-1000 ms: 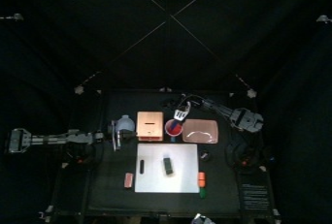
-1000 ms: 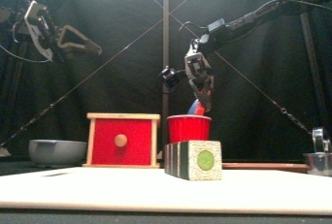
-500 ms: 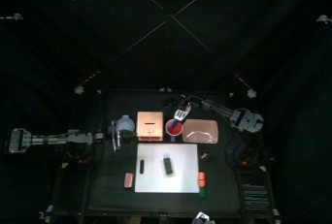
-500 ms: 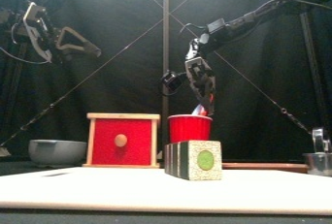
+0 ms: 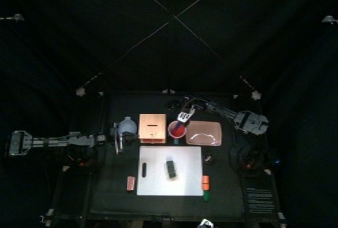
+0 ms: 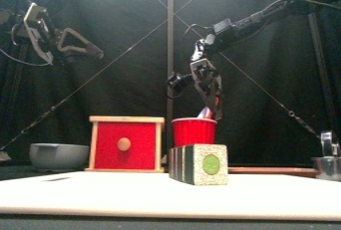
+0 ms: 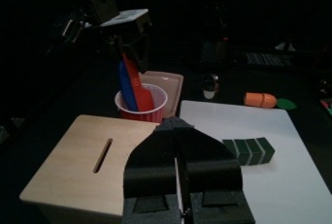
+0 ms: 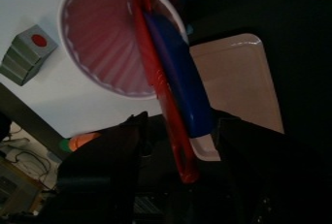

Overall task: Place sushi on board then cut the sushi with the knife then place the pieces on the plate
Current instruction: Pick knife at handle with right hand

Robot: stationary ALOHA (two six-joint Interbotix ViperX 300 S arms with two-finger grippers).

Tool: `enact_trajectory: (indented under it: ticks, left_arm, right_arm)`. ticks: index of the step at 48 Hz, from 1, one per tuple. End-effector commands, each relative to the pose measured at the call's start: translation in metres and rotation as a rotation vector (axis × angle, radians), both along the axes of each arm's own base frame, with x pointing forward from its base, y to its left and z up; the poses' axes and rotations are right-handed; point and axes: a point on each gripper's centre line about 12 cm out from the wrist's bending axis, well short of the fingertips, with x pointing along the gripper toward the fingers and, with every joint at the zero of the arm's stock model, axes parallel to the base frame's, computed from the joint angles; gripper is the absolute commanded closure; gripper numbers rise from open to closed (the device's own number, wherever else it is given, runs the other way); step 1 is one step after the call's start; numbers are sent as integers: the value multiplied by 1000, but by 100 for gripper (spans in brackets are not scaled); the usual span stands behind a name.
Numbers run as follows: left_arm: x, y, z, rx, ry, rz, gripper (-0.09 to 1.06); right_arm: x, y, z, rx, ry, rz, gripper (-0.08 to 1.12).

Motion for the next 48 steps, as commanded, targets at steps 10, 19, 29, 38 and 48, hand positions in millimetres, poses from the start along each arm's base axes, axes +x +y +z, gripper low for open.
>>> enact_trajectory:
  ticks: [10,19,29,38,48]
  left_arm:
    - [2,2,5,-7,-20,9,97]
    - [2,2,5,-8,-21,9,96]
    - [2,2,5,-11,-20,10,96]
    - [1,2,4,-13,-17,11,97]
    - [1,1,3,-12,-15,9,96]
  right_arm:
    - [-8,13,30,-6,-23,-23,19]
    - [-4,16,33,-12,-30,-11,19]
    - [0,21,37,-17,-38,-7,19]
    - [1,22,40,-20,-43,-3,19]
    - [4,21,44,-25,-54,-5,19]
